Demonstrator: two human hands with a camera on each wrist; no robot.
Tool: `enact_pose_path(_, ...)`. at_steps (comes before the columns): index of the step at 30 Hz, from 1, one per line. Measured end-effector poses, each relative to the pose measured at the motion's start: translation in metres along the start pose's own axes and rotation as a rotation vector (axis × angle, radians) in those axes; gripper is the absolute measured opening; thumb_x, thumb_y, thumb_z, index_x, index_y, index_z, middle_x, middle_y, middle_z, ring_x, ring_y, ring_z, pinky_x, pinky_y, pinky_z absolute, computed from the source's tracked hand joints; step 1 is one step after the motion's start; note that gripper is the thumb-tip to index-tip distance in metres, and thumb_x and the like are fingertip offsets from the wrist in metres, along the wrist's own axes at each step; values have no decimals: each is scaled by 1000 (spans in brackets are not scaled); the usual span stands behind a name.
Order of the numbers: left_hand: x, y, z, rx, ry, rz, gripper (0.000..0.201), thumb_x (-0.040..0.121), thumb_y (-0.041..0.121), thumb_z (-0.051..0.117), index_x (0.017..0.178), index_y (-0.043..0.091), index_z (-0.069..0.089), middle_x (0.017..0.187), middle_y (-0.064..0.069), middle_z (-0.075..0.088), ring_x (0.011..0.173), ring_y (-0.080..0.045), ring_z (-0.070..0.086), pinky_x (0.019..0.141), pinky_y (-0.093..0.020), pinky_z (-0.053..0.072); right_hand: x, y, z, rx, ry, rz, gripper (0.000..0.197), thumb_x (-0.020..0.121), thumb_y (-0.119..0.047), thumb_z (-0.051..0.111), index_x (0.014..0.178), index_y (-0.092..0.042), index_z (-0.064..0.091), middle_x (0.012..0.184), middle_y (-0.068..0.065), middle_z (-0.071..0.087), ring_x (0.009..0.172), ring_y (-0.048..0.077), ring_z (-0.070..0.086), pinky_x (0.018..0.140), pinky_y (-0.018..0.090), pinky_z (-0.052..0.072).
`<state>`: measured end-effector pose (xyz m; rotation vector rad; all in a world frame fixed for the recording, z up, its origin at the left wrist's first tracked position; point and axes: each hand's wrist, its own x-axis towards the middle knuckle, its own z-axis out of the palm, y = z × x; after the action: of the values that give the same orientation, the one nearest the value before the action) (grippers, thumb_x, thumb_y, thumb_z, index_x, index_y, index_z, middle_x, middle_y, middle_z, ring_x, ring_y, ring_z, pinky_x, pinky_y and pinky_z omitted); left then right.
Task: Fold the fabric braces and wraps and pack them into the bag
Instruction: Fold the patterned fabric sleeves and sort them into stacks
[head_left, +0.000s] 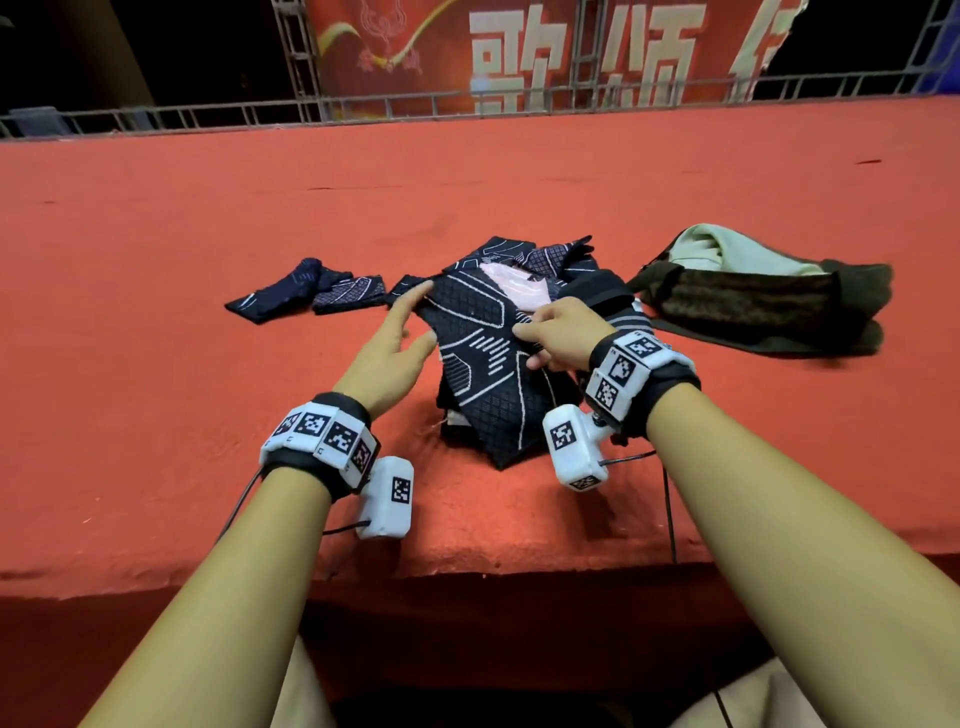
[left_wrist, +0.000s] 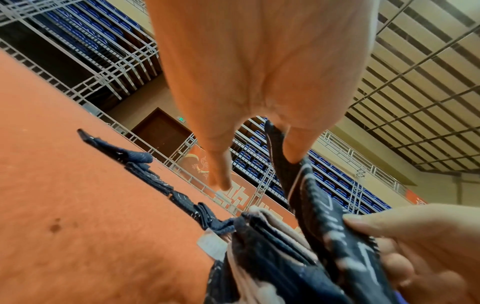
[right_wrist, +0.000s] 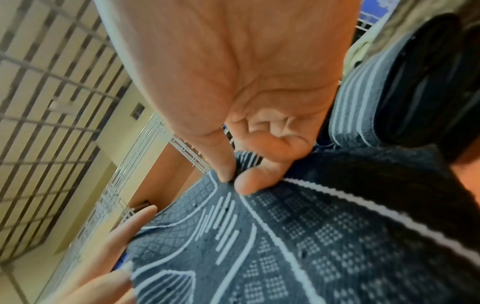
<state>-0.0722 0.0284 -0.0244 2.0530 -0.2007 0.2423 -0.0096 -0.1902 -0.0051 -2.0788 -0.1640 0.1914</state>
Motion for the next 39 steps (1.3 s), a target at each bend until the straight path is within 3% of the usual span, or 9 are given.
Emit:
enact_pose_path(2, -3, 5, 8, -124, -121, -73, 46, 106, 23, 40, 138, 56, 34, 127, 0, 64, 99, -17, 68, 93, -39, 57, -4, 0, 0, 81, 8, 27, 23, 100, -18, 59, 80, -14, 48, 70, 8, 51, 45, 9, 62, 35, 17, 35)
enact_pose_path(6, 1, 0, 16, -21, -167, -65, 35, 102, 17, 51, 128, 40, 56, 110, -14, 69, 93, -20, 65, 85, -40, 59, -9, 5, 8, 250, 28, 76, 7, 103, -15, 53, 101, -9, 54, 95, 12, 59, 44, 7, 64, 40, 19, 43)
enact_pose_path(12, 2, -14, 27, -34, -162, -142, 34, 93, -6, 59, 106, 25, 65, 97, -4, 69, 80, -16, 61, 68, -27, 50, -14, 11, 15, 386, 48, 166, 19, 103, -6, 47, 119, 3, 51, 119, 15, 55, 48, 12, 66, 44, 20, 51)
enact_pose_path(15, 3, -13, 27, -39, -84, -156, 32, 92, -9, 58, 113, 15, 65, 96, -2, 69, 82, -17, 62, 69, -30, 53, -16, 15, 13, 292, 39, 128, 19, 98, 2, 53, 116, -5, 46, 114, 16, 57, 45, 11, 65, 38, 19, 46)
enact_pose_path(20, 6, -13, 22, -38, 11, -162, 39, 88, -9, 62, 121, 12, 66, 114, -10, 70, 101, -21, 65, 97, -40, 54, -16, 20, 6, 95, 83, -69, 43, 85, 2, 70, 121, -17, 61, 103, 2, 62, 40, 13, 60, 37, 15, 38)
enact_pose_path(24, 6, -11, 20, 4, 32, -155, 55, 83, -9, 68, 134, 7, 59, 123, -7, 66, 112, -18, 63, 106, -34, 47, -16, 19, 6, 7, 75, -172, 34, 81, -1, 75, 110, -19, 72, 55, -10, 54, 44, 11, 60, 56, 20, 48)
enact_pose_path(29, 5, -8, 11, -14, 149, -80, 52, 81, -11, 71, 130, 6, 64, 118, -4, 67, 106, -10, 62, 94, -16, 47, -22, 14, 1, 1, 89, -220, 18, 83, -4, 77, 97, -15, 73, 58, -5, 51, 50, 14, 66, 64, 30, 51)
enact_pose_path(34, 9, -9, 3, 103, 152, 5, 31, 79, 7, 79, 107, 19, 77, 84, 4, 69, 74, -7, 56, 74, -21, 48, -25, 10, -6, -45, 169, -310, 12, 83, -14, 78, 94, -18, 75, 71, 0, 68, 55, 11, 65, 54, 12, 44)
enact_pose_path(39, 12, -9, 1, 101, 220, 21, 22, 74, 26, 78, 96, 23, 79, 80, -2, 62, 65, -9, 47, 68, -26, 41, -19, 11, -11, -96, 227, -328, 19, 82, -31, 81, 97, -19, 77, 83, -5, 69, 74, 6, 60, 71, 20, 45)
